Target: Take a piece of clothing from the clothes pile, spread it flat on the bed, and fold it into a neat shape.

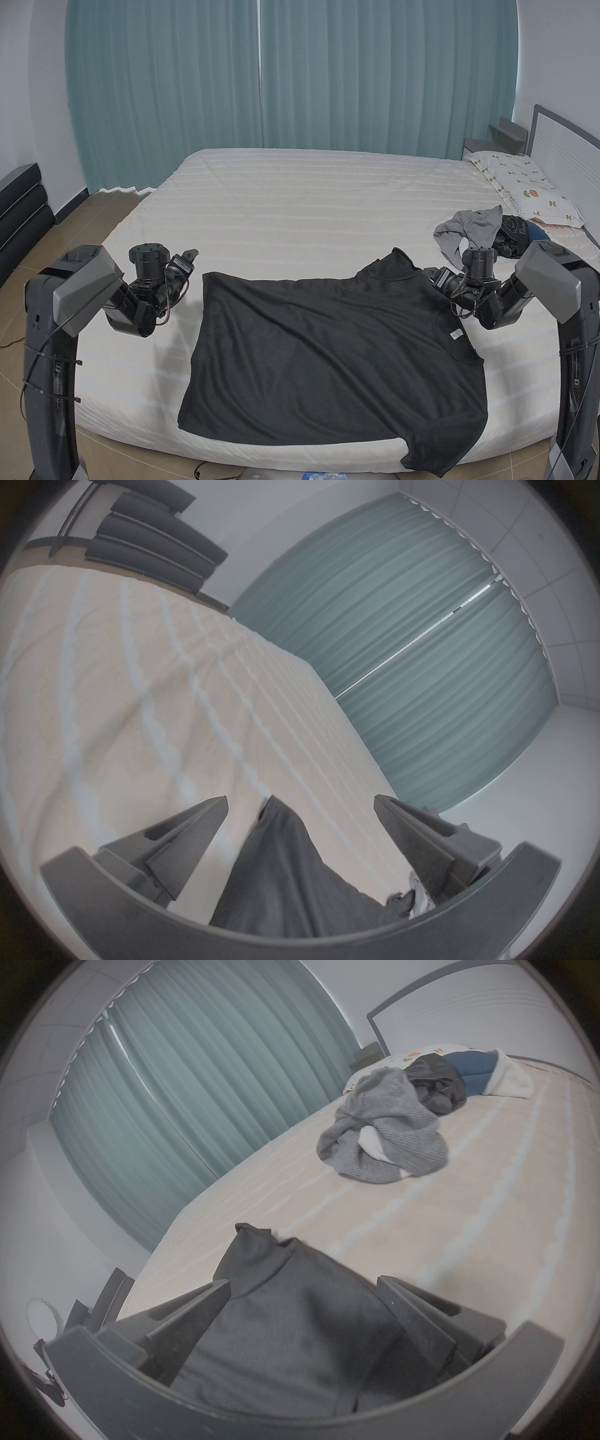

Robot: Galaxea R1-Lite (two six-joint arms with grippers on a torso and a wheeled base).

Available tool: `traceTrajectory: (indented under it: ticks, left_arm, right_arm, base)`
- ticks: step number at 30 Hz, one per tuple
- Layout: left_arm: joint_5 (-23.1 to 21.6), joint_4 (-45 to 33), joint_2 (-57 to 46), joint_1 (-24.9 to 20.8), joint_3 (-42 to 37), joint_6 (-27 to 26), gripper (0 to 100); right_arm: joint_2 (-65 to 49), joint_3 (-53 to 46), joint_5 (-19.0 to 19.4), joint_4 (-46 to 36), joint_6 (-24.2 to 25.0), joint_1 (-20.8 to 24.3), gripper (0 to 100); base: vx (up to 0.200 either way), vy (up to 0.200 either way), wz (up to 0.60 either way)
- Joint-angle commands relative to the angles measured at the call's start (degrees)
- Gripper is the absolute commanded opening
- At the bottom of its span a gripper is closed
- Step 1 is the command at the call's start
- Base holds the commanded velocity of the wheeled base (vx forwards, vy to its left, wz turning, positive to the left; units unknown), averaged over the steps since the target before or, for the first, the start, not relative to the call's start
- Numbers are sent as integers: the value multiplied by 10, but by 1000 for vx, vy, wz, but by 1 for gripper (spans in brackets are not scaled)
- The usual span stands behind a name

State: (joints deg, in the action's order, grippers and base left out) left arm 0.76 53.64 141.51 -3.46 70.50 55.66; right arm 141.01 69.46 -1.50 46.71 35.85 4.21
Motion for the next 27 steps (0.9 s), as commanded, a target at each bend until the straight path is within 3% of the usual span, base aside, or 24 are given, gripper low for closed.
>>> traceTrajectory:
  ticks: [1,11,16,17,21,27]
  left_arm:
    - [-56,8,-161,3,-165,28,100]
    - [-58,38,-252,-38,-354,59,100]
    - [-52,68,-294,-88,-458,58,100]
    - [-51,73,-302,-109,-495,59,100]
    - [-50,96,-302,-133,-545,70,100]
    - [-52,161,-262,-133,-560,96,100]
  right_arm:
    - [-182,-190,31,1,40,3,100]
    - [-327,-408,48,1,40,9,100]
    - [-353,-477,60,2,51,26,100]
    - [-354,-493,73,4,75,26,100]
    - [-345,-514,99,45,132,7,100]
    - [-354,-566,132,121,128,-5,100]
  base:
    - [0,0,0]
    - [0,0,0]
    - [-120,0,0]
    - [-200,0,0]
    - [-200,0,0]
    - [-33,0,0]
